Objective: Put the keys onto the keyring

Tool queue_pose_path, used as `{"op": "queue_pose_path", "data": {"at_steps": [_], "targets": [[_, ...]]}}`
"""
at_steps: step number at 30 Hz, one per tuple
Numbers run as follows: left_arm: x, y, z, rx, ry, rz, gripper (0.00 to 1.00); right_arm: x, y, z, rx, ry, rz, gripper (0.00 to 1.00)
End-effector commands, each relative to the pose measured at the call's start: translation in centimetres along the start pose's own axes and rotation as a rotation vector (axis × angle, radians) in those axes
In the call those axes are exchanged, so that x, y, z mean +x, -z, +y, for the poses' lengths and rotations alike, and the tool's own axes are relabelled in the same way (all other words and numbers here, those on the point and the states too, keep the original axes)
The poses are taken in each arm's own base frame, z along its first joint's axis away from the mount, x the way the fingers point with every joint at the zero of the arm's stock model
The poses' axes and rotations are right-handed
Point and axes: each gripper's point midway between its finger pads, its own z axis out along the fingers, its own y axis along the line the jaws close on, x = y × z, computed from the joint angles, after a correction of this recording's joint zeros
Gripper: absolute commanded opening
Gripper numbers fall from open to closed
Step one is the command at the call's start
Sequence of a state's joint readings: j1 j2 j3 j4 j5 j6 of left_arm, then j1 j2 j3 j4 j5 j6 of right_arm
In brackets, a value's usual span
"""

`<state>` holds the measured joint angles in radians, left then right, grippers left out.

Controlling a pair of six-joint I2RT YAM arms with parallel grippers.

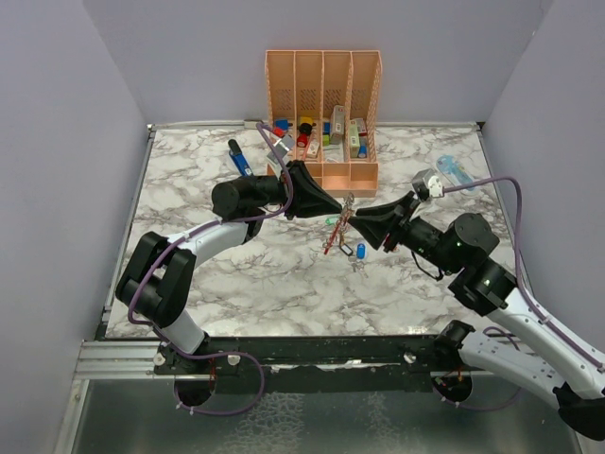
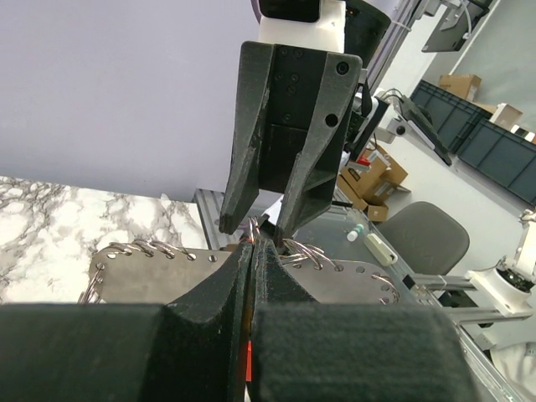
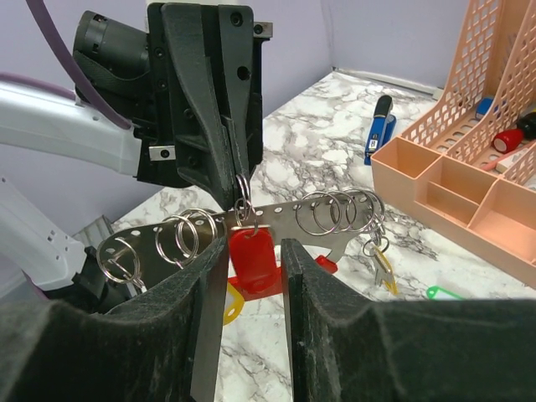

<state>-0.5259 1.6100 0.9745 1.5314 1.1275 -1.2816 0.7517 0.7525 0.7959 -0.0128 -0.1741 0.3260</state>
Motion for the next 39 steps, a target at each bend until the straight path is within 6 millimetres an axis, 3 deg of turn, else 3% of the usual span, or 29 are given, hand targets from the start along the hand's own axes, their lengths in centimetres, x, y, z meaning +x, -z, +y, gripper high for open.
{"op": "queue_pose_path", "data": {"at_steps": [1, 7, 16, 30, 39], "targets": [[-1.9, -0.5, -4.0, 0.133, -0.270, -0.038, 0.00, -1.4, 1.1, 0.7, -0.012, 0.016, -0.024, 0.33], [-1.8, -0.5, -4.1, 0.135, -0.268, -0.036, 0.00, -1.8, 1.6, 0.7, -0.009, 0.023, -0.042, 0.33], [-1.9, -0.5, -4.3, 0.138, -0.266, -0.033, 0.00, -1.7, -0.4, 0.7, -0.035, 0.062, -0.024, 0.31], [-1.8, -0.5, -4.3, 0.138, -0.263, -0.032, 0.00, -3.0, -0.6, 1.0, -0.048, 0.088, -0.061, 0.30], [-2.0, -0.6, -4.4, 0.140, -0.261, -0.034, 0.00, -2.4, -0.9, 1.1, -0.056, 0.089, -0.042, 0.22]]}}
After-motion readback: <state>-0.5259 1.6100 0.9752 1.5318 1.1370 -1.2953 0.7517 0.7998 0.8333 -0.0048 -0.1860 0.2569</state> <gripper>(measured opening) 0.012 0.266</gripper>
